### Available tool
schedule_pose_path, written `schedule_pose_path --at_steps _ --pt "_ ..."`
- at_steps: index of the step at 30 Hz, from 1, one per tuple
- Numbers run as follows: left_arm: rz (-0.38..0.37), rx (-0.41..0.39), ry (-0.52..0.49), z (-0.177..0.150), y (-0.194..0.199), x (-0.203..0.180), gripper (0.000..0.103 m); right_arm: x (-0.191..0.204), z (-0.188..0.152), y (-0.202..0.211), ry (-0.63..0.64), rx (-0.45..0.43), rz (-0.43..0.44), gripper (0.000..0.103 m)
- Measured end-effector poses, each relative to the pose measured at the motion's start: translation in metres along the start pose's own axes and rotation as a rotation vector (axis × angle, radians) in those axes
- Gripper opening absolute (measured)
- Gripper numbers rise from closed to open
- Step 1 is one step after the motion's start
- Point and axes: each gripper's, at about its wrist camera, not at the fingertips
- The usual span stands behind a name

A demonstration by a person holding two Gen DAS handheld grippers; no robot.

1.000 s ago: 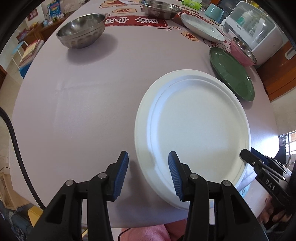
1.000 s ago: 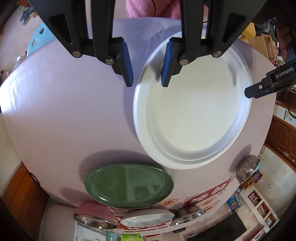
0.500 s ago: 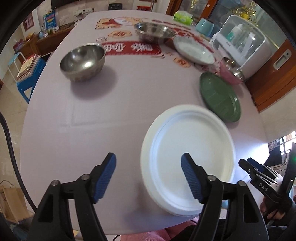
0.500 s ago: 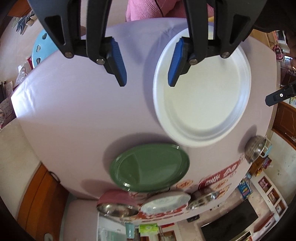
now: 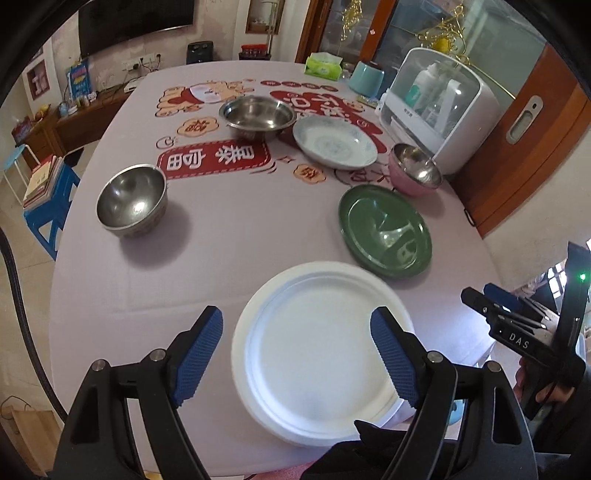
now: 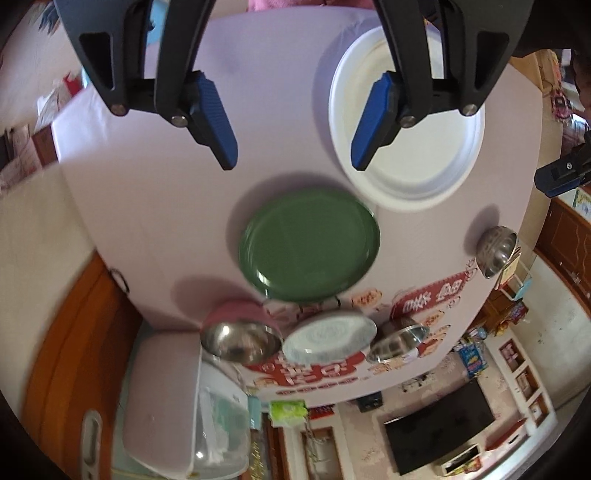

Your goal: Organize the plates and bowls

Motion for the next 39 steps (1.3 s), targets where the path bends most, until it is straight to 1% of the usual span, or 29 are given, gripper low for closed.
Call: schedule_pose_path --at_steps 3,6,9,17,23,30,39 --pt "0.042 -0.016 0.005 0.008 0.002 -0.015 0.081 -0.007 0.021 0.0 0.05 -0.01 0.023 0.065" --pt "0.061 -0.025 0.017 0.016 0.004 -0.027 0.081 -0.015 0.037 0.0 0.082 -0.024 0.048 0.067" --pt "0.097 -0.03 0.051 0.023 0.005 -0.037 0.081 -0.022 0.056 -0.002 0.117 -0.036 0.075 0.07" --pt "0.18 -0.047 0.14 0.04 0.002 -0.064 0.081 -0.037 0.106 -0.013 0.241 -0.072 0.154 0.07" --pt "0.223 -0.046 0.195 0.06 -0.012 -0.082 0.081 -0.045 0.142 -0.028 0.317 -0.093 0.213 0.071" --pt "0.275 -0.068 0.233 0.088 -0.026 -0.095 0.081 -0.05 0.175 -0.047 0.362 -0.106 0.27 0.072" --pt "0.335 -0.076 0.263 0.133 -0.051 -0.096 0.081 -0.051 0.223 -0.078 0.373 -0.131 0.316 0.072"
Point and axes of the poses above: each gripper's, at about its wrist camera, not at the fingertips, and y roughly against the way its jaws point, x to its left, z to its top, and after that the axes turned 6 degrees about -x, right-handed
